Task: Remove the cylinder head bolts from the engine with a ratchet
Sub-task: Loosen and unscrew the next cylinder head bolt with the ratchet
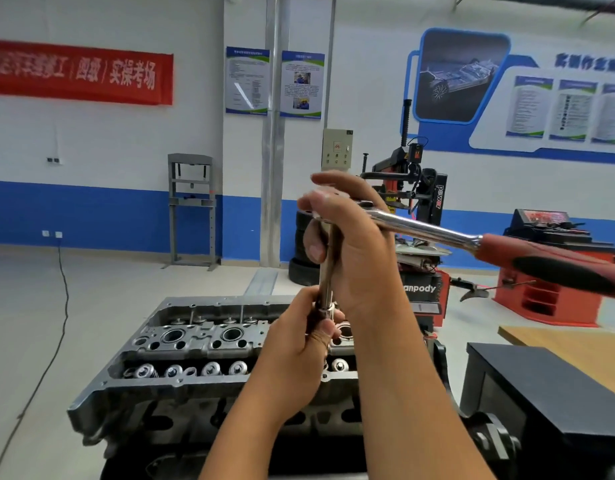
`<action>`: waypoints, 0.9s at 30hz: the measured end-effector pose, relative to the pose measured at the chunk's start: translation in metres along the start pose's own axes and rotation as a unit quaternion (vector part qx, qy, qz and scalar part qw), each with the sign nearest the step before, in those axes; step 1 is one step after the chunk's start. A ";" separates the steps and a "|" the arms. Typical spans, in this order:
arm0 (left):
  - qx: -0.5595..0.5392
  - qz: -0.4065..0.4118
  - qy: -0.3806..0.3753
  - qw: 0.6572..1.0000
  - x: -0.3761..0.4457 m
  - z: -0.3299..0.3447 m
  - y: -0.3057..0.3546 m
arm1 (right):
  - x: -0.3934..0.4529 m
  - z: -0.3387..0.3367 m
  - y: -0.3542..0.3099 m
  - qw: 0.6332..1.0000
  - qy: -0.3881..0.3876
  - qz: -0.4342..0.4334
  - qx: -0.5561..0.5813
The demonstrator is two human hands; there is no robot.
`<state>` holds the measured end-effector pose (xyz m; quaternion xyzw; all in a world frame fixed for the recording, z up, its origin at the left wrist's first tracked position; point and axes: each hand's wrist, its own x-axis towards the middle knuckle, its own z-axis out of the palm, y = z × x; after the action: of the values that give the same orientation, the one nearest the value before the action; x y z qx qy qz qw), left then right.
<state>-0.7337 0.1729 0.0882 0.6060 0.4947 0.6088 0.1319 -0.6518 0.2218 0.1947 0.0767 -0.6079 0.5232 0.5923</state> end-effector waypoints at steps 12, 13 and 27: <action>0.033 0.014 0.030 0.999 -0.001 0.006 0.002 | -0.001 0.007 0.007 0.996 0.006 -0.058 -0.072; 0.042 0.013 0.021 0.999 -0.001 0.005 0.003 | -0.001 0.004 0.004 0.999 -0.010 -0.029 -0.037; 0.076 0.024 0.049 0.996 -0.002 0.009 -0.001 | 0.007 -0.020 -0.013 0.994 -0.064 0.048 -0.072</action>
<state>-0.7254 0.1760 0.0839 0.5955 0.5304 0.6016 0.0464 -0.6316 0.2338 0.2024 0.0378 -0.6832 0.5003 0.5305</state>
